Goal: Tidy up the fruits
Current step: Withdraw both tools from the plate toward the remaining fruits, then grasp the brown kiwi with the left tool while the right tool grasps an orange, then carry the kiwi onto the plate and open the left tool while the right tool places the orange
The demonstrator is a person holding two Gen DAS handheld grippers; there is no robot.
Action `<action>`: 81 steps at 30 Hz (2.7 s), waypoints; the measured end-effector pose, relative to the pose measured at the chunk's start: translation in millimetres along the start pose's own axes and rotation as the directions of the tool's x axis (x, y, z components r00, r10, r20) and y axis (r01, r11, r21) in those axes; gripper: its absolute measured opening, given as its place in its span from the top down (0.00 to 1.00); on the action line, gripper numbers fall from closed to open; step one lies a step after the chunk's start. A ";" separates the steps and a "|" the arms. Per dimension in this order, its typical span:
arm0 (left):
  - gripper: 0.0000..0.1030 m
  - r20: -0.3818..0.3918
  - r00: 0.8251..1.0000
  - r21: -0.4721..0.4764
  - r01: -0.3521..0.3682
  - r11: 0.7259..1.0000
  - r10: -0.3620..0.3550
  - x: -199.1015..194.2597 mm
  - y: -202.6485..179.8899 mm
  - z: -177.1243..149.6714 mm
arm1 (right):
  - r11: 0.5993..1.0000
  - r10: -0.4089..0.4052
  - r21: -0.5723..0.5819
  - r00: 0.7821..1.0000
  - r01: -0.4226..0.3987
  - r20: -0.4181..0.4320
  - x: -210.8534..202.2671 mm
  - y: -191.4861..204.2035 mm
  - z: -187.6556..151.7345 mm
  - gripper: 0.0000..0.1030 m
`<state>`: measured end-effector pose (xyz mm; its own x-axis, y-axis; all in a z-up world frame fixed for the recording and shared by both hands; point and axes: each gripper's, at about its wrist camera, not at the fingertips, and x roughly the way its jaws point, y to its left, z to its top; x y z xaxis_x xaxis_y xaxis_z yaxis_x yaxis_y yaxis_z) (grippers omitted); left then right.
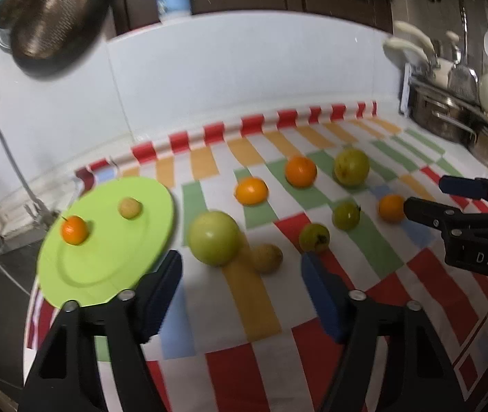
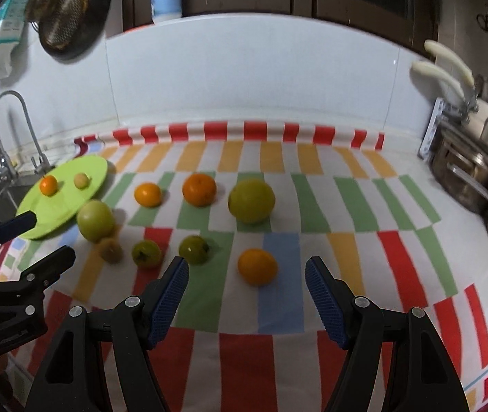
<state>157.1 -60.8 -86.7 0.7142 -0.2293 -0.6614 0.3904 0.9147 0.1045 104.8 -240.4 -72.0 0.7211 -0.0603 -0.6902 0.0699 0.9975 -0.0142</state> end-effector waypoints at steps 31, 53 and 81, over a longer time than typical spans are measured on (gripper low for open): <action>0.72 -0.144 0.983 -0.007 0.111 0.994 -0.110 60.1 -7.8 3.6 | 0.999 0.041 0.032 0.990 -0.037 -0.132 63.4 -15.1 -2.1 0.65; 0.72 -0.006 0.993 -0.053 0.118 0.992 -0.118 -12.3 9.8 15.7 | 0.996 0.084 -0.015 0.996 -0.084 -0.002 -1.3 13.0 12.5 0.65; 0.72 0.135 0.988 -0.179 -0.049 0.983 0.074 -95.8 98.1 6.1 | 0.939 0.314 -0.198 0.936 -0.281 0.162 -53.2 120.2 52.0 0.65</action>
<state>130.6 48.9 -8.5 0.8129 -0.2036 -0.5456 0.2446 0.9696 0.0026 110.7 -119.3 0.6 0.8080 0.2506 -0.5332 -0.2733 0.9612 0.0376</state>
